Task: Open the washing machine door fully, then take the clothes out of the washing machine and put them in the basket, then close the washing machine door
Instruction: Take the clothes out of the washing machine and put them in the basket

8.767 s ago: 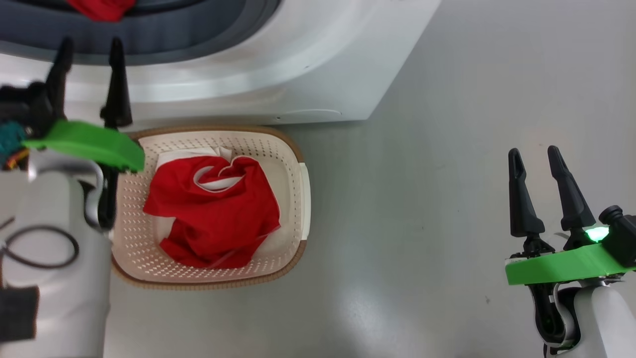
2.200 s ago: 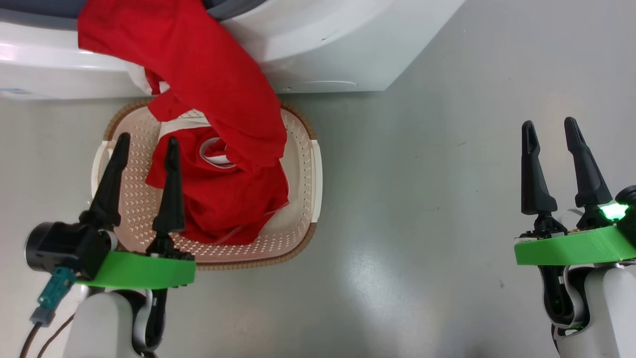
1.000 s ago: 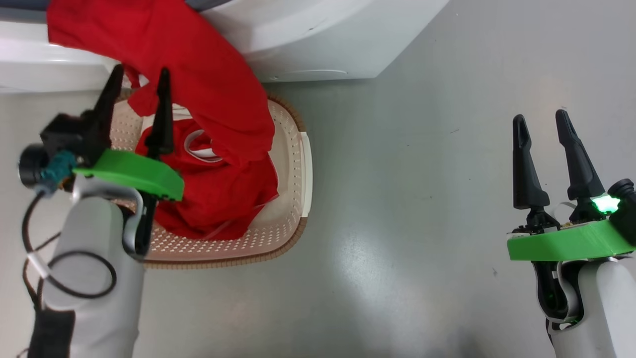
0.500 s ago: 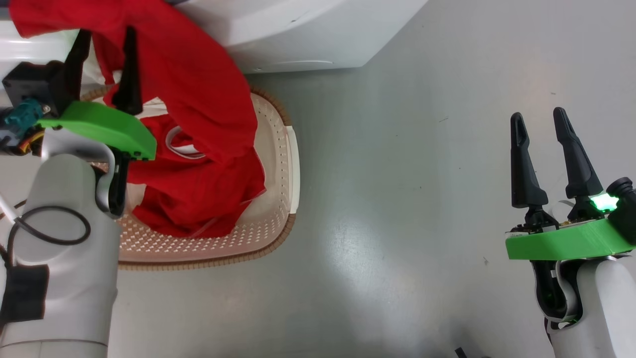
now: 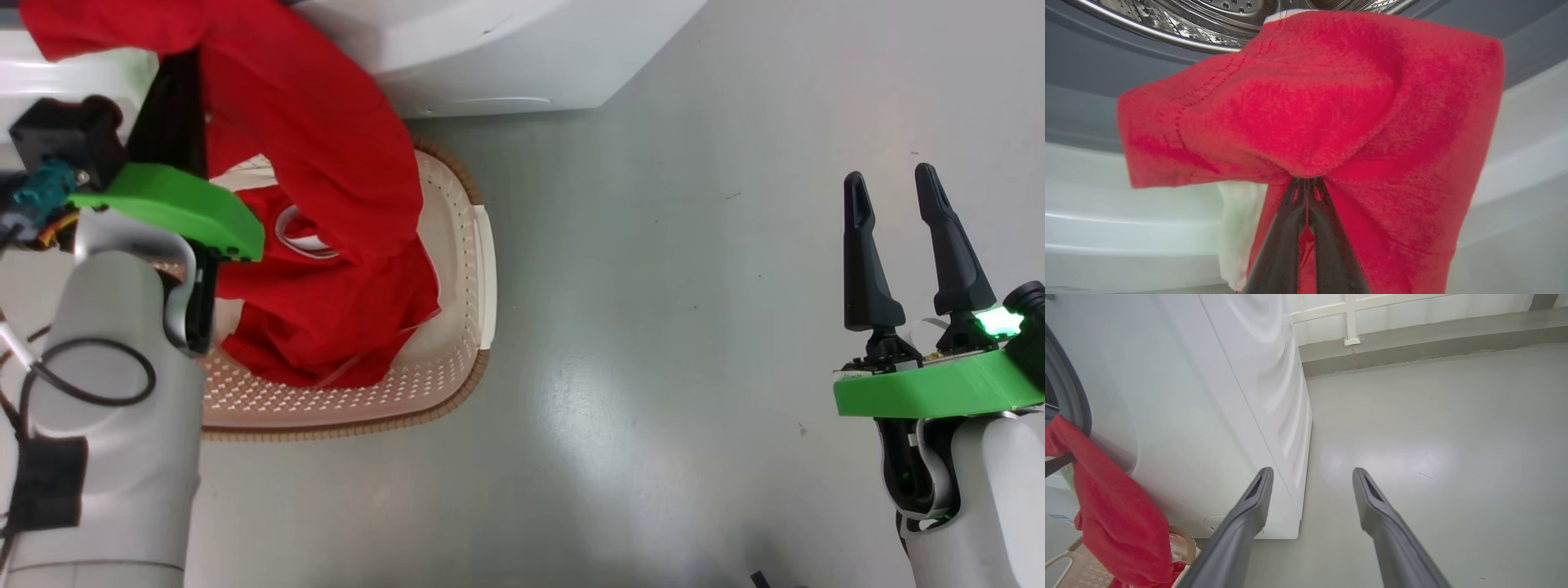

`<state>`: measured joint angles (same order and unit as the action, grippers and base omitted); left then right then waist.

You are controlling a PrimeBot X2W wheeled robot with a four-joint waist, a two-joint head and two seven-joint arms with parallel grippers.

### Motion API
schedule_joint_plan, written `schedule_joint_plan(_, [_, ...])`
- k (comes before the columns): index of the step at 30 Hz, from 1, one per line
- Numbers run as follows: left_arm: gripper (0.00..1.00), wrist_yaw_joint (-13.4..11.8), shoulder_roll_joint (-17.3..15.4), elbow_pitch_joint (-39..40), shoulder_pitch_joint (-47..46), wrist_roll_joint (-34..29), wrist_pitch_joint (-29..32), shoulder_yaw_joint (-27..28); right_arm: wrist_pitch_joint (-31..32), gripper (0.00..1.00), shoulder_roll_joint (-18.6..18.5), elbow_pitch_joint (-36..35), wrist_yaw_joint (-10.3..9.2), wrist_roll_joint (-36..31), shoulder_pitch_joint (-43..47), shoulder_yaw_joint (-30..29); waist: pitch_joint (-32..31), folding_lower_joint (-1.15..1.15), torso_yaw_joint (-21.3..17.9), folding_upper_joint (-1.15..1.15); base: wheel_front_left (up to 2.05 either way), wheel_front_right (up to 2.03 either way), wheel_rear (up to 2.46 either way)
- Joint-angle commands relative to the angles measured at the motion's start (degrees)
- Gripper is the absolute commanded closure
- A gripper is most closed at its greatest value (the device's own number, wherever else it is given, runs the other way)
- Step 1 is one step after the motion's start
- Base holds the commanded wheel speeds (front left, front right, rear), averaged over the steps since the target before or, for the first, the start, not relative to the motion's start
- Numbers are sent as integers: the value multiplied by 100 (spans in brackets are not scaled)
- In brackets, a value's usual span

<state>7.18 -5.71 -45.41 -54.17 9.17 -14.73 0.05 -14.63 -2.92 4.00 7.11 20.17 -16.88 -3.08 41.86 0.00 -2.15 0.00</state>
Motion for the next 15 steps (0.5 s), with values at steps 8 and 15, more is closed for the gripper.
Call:
schedule_joint_plan(8, [100, 31, -44, 318, 734, 184, -27, 55, -37, 0, 4, -131, 37, 17, 71, 75, -52, 0, 108, 0, 0, 0, 0])
schedule_joint_plan(15, [100, 31, 66, 230, 1194, 243, -27, 58, -37, 0, 4, -136, 37, 0, 91, 65, -86, 0, 162, 0, 0, 0, 0])
